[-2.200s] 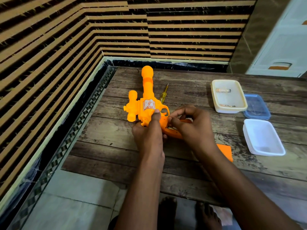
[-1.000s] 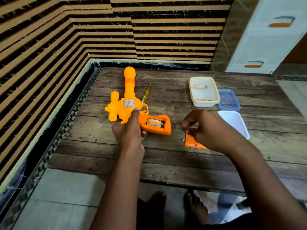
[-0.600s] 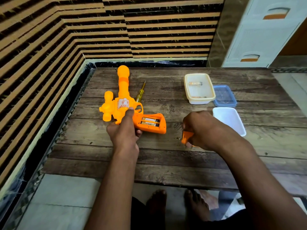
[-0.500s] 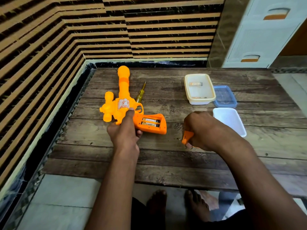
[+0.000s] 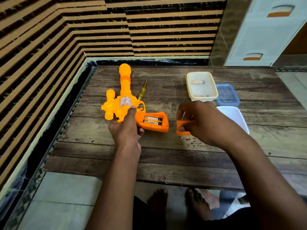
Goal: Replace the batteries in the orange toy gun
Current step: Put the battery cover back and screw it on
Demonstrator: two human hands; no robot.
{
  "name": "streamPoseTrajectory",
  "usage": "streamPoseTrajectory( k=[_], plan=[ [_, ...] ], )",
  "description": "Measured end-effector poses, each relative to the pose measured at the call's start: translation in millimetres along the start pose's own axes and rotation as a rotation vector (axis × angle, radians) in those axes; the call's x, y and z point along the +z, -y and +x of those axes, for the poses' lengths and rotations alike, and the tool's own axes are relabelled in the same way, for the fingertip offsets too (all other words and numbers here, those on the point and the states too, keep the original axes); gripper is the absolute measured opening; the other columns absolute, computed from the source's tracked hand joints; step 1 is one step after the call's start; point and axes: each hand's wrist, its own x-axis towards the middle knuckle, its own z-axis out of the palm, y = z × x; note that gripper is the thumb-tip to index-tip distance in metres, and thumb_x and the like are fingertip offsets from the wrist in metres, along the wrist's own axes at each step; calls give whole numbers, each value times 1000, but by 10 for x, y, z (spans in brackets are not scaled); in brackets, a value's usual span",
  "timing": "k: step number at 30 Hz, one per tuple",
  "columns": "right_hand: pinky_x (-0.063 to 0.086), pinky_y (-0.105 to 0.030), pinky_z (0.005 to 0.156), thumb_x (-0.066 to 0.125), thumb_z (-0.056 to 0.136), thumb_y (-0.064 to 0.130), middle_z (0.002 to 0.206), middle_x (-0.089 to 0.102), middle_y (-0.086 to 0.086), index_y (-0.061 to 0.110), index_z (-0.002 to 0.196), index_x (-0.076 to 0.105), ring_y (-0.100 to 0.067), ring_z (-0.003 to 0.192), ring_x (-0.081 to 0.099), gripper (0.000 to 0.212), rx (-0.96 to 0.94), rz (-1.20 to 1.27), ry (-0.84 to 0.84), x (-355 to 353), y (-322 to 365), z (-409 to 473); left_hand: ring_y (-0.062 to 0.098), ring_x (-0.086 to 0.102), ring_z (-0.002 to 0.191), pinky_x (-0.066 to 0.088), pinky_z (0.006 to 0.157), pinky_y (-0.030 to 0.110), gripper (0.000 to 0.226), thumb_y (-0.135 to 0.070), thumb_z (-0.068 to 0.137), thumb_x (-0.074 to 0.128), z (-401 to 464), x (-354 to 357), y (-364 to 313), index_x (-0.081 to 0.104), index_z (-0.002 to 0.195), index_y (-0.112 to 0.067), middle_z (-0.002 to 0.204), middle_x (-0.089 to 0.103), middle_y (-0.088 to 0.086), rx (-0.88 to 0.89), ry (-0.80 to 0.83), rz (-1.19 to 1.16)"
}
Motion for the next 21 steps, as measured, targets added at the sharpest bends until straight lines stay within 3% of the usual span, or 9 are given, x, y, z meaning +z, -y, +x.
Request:
streamPoseTrajectory(
  k=[2, 5, 8, 13, 18, 21],
  plan=[
    [46, -25, 58, 81, 87, 11, 86, 67, 7, 28, 93, 65, -7, 77, 65, 25, -18, 97, -34, 14, 69, 17, 18, 63, 67, 43, 44, 22, 15, -26, 87, 79, 8, 0, 10, 65, 92, -24, 92, 72, 4, 11, 2, 2],
    [42, -27, 59, 85, 83, 14, 88, 66, 4, 27, 88, 63, -17, 84, 61, 25, 3, 165, -110, 77, 141, 66, 18, 64, 66, 44, 43, 23, 16, -27, 87, 79, 18, -2, 12, 65, 95, -24, 92, 73, 4, 16, 2, 12],
    [51, -34, 68, 85, 83, 15, 83, 66, 5, 24, 82, 63, -24, 91, 62, 24, -1, 231, -219, 100, 179, 96, 19, 66, 68, 46, 44, 23, 19, -28, 87, 80, 24, -3, 3, 66, 98, -23, 93, 73, 4, 7, -1, 19],
    [60, -48, 69, 88, 80, 12, 74, 69, -2, 19, 84, 69, -22, 73, 68, 21, -37, 460, -273, 219, 249, 157, 22, 69, 71, 48, 44, 23, 16, -30, 87, 79, 22, 1, 6, 66, 96, -24, 95, 75, 5, 23, 7, 31],
    [56, -41, 77, 86, 81, 16, 85, 76, 2, 18, 88, 78, -18, 82, 70, 11, -99, 266, -264, 452, 327, 202, 19, 65, 68, 47, 47, 24, 15, -26, 89, 77, -2, 6, 3, 63, 85, -26, 85, 70, 0, 44, 19, 32],
    [53, -37, 78, 85, 82, 16, 96, 76, -6, 15, 96, 81, -24, 87, 68, 15, -219, 170, -277, 498, 339, 211, 19, 64, 67, 46, 49, 25, 16, -23, 89, 77, -11, -1, 7, 62, 84, -26, 81, 69, -1, 58, 22, 23]
  ],
)
